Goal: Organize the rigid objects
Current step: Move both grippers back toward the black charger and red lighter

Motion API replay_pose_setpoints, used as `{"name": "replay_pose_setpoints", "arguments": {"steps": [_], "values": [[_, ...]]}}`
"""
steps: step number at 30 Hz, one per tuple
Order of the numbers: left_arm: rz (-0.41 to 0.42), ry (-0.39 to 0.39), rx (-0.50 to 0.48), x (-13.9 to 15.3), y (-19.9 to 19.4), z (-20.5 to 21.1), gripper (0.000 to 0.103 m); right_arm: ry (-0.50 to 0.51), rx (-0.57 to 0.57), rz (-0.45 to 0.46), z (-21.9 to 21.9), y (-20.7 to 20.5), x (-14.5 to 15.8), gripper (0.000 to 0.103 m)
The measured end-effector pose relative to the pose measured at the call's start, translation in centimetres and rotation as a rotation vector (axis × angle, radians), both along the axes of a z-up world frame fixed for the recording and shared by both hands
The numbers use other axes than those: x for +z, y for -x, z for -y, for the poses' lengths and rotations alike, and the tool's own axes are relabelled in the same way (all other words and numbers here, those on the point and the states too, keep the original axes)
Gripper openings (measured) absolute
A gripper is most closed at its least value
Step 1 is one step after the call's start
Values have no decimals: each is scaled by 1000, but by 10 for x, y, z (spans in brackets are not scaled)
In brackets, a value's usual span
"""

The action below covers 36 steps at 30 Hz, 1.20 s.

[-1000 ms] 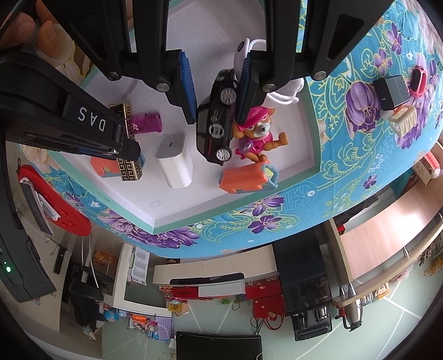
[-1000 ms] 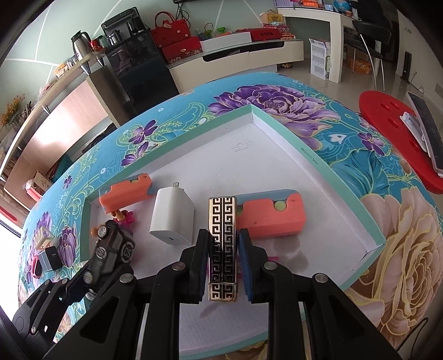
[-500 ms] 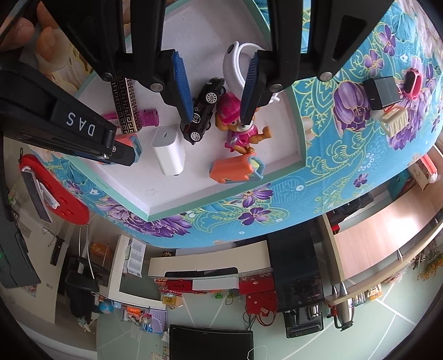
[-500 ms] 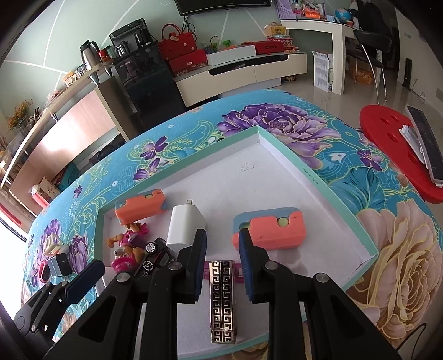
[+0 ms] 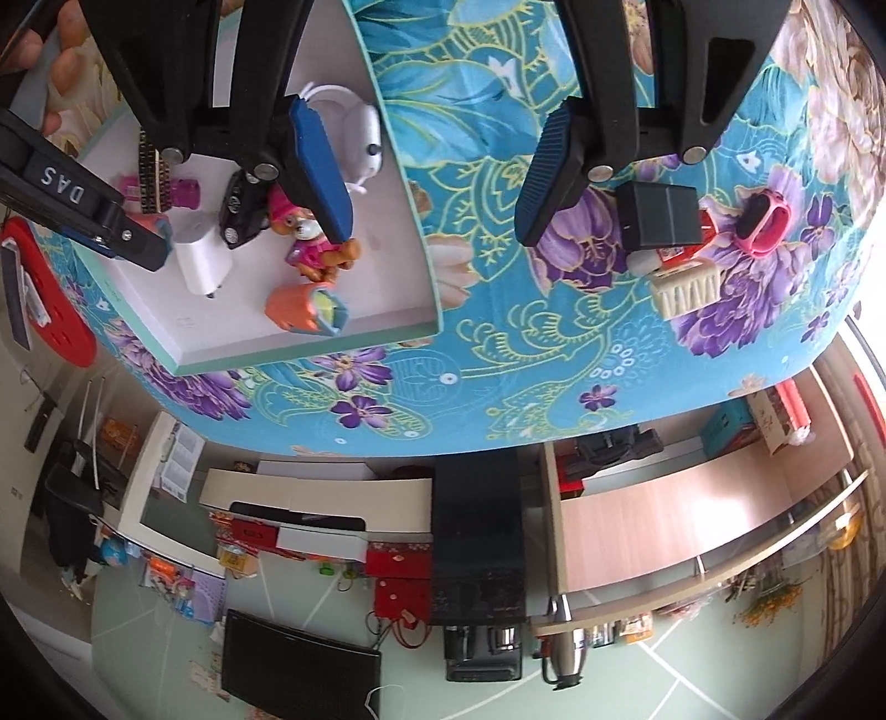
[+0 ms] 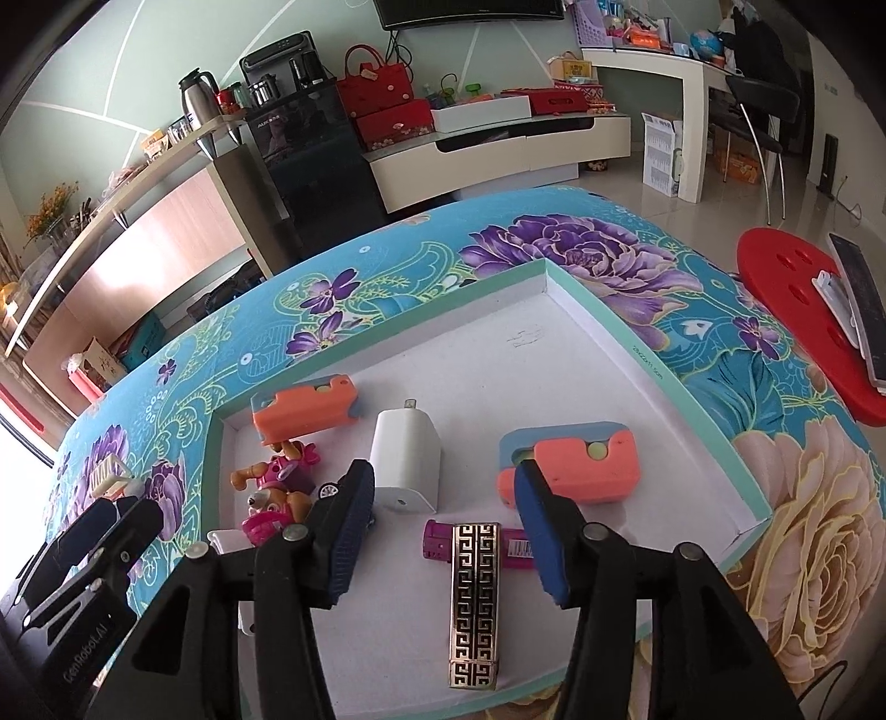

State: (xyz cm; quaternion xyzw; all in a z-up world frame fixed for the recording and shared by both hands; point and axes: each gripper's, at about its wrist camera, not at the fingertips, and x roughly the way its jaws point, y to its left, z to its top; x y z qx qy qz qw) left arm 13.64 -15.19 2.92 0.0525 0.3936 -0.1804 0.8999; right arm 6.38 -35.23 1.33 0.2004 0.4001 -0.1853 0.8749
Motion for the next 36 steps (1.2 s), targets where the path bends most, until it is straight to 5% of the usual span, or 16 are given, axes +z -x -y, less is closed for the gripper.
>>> {"name": "replay_pose_setpoints", "arguments": {"steps": [15,22,36], "values": [[-118,-31,211,-31,-27,-46,93,63,73,7,-32,-16,9,84],[-101,-41,261,-30,-30,-59,103,78,96,52,-49,-20,19,85],[-77,-38,419,-25,-40,-112,103,60,302,176,-114,-54,24,85]]}}
